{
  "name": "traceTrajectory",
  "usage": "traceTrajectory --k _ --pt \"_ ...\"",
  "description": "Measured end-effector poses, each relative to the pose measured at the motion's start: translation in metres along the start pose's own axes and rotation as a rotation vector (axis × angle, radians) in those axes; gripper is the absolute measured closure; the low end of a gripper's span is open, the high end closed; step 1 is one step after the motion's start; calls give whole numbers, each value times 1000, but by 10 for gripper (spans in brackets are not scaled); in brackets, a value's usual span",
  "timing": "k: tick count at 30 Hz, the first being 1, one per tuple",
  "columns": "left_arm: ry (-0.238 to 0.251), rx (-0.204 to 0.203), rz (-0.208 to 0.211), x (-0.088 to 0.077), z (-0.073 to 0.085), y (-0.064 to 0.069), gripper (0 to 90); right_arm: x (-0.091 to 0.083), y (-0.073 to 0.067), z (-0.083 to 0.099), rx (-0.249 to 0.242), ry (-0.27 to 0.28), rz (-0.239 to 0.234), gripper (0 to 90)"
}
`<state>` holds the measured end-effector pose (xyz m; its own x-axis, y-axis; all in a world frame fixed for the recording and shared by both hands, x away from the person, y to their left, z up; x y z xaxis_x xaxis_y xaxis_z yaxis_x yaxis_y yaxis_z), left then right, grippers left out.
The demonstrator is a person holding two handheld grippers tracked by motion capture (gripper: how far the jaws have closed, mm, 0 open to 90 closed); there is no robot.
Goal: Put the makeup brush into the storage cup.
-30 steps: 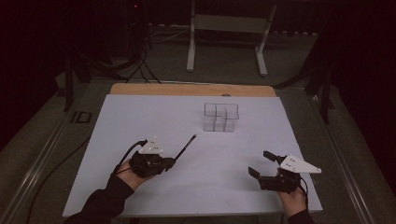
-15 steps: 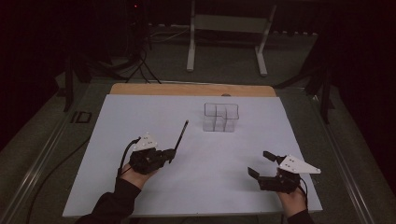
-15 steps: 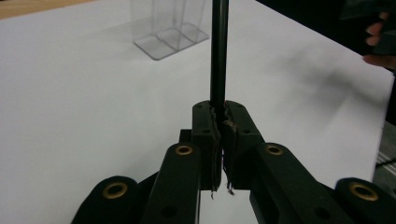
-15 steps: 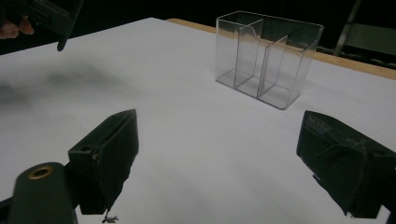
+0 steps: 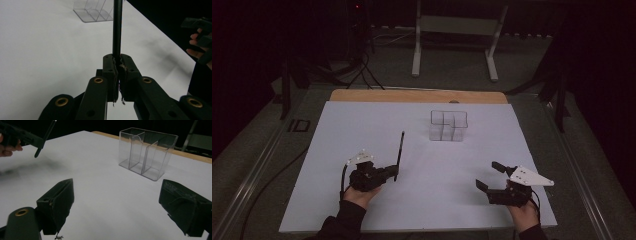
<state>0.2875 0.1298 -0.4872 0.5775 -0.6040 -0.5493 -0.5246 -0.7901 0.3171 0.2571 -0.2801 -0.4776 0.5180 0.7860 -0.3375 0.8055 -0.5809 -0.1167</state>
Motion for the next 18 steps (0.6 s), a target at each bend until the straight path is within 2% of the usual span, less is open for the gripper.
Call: traceTrajectory --k 1,4,6,9,12,15,16,18 --pt "18 6 -6 0 1 0 850 0 0 0 3 3 1 129" --pt "44 75 -59 1 2 2 850 1 0 -1 1 3 -4 129" --pt "41 80 -62 1 2 1 850 1 -1 -1 -2 2 -7 135" --pt "39 114 -80 2 3 2 849 2 -4 -3 -8 0 -6 142" --pt "38 103 -67 3 3 2 849 1 -7 -5 -6 4 -11 146" --pt "40 58 -28 2 3 0 849 1 -9 -7 -4 -10 -23 146" --pt "46 42 -28 2 4 -1 849 1 -10 -8 -1 -18 -25 146" --pt "36 50 -42 2 4 -3 850 2 -13 -9 22 -27 -36 152"
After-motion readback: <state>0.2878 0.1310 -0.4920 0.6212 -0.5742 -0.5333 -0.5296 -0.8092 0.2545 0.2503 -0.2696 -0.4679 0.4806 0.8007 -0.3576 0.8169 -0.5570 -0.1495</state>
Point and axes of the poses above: each handheld gripper's, and its own axes: x roughly forward along the jaws, z roughly out of its underside, y roughly to its right, the point moved 2 cm from there along x, roughly forward along the jaws, and after that the axes turned 11 degrees about -z, right-handed, at the moved point
